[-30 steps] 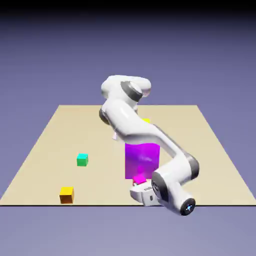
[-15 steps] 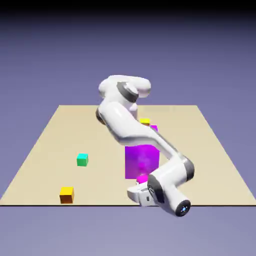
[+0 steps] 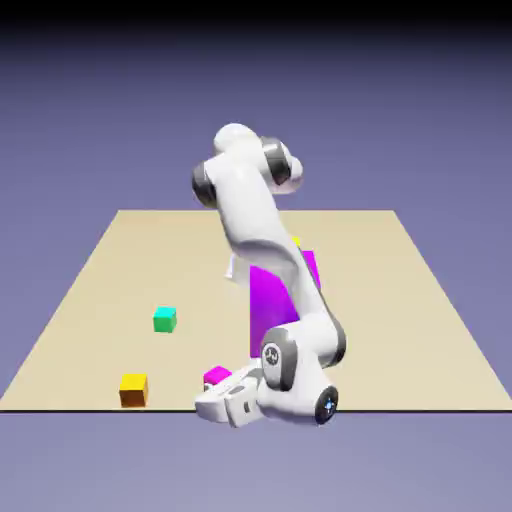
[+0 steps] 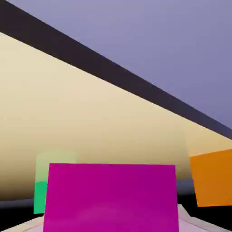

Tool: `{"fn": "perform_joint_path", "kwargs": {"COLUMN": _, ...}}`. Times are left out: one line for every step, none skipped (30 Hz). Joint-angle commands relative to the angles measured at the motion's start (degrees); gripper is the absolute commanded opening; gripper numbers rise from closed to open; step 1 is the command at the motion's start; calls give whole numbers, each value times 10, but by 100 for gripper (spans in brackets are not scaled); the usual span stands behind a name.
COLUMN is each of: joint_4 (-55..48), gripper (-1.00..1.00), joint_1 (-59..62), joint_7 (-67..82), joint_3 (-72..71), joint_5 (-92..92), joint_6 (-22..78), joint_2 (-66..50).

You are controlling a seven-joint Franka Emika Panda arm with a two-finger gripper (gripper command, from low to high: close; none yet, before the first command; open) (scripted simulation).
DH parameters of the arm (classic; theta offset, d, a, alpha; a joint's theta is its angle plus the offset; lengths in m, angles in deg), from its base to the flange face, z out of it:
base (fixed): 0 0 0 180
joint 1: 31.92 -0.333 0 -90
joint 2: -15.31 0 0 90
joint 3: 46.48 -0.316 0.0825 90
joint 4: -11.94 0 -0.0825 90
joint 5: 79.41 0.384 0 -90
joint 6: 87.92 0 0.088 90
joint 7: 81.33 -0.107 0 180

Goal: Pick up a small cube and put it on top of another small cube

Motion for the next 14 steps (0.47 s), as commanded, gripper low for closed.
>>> {"fn": "perform_joint_path", "kwargs": {"joint_4": 12, "gripper": -100, "joint_1": -4, "joint_7": 21, "joint_3": 21, "joint_5": -10, "joint_6": -18, "joint_2": 14}}
{"fn": "perform_joint_path", "kwargs": {"joint_4": 25, "gripper": -100, "joint_1": -8, "joint_7": 43, "joint_3": 42, "joint_5": -18, "joint_6": -36, "joint_2": 28}}
{"fn": "perform_joint_path", "kwargs": {"joint_4": 37, "gripper": -100, "joint_1": -12, "joint_7": 64, "joint_3": 62, "joint_5": -27, "joint_6": -54, "joint_2": 42}}
{"fn": "perform_joint_path", "kwargs": {"joint_4": 49, "gripper": -100, "joint_1": -17, "joint_7": 85, "joint_3": 83, "joint_5": -35, "joint_6": -72, "joint_2": 56}}
{"fn": "perform_joint_path", "kwargs": {"joint_4": 62, "gripper": -100, "joint_1": -21, "joint_7": 106, "joint_3": 104, "joint_5": -44, "joint_6": -90, "joint_2": 70}}
{"fn": "perform_joint_path", "kwargs": {"joint_4": 74, "gripper": -100, "joint_1": -25, "joint_7": 128, "joint_3": 125, "joint_5": -53, "joint_6": -108, "joint_2": 84}}
{"fn": "perform_joint_path", "kwargs": {"joint_4": 77, "gripper": -100, "joint_1": -26, "joint_7": 133, "joint_3": 130, "joint_5": -55, "joint_6": -112, "joint_2": 88}}
{"fn": "perform_joint_path", "kwargs": {"joint_4": 77, "gripper": -100, "joint_1": -26, "joint_7": 133, "joint_3": 130, "joint_5": -55, "joint_6": -112, "joint_2": 88}}
{"fn": "perform_joint_path", "kwargs": {"joint_4": 89, "gripper": -100, "joint_1": -11, "joint_7": 122, "joint_3": 140, "joint_5": -69, "joint_6": -137, "joint_2": 78}}
{"fn": "perform_joint_path", "kwargs": {"joint_4": 100, "gripper": -100, "joint_1": 3, "joint_7": 111, "joint_3": 149, "joint_5": -83, "joint_6": -162, "joint_2": 69}}
{"fn": "perform_joint_path", "kwargs": {"joint_4": 101, "gripper": -100, "joint_1": 4, "joint_7": 110, "joint_3": 150, "joint_5": -84, "joint_6": -164, "joint_2": 68}}
{"fn": "perform_joint_path", "kwargs": {"joint_4": 101, "gripper": 100, "joint_1": 4, "joint_7": 110, "joint_3": 150, "joint_5": -84, "joint_6": -164, "joint_2": 68}}
{"fn": "perform_joint_path", "kwargs": {"joint_4": 101, "gripper": 100, "joint_1": 4, "joint_7": 110, "joint_3": 150, "joint_5": -84, "joint_6": -164, "joint_2": 68}}
{"fn": "perform_joint_path", "kwargs": {"joint_4": 89, "gripper": 100, "joint_1": -10, "joint_7": 121, "joint_3": 140, "joint_5": -70, "joint_6": -139, "joint_2": 78}}
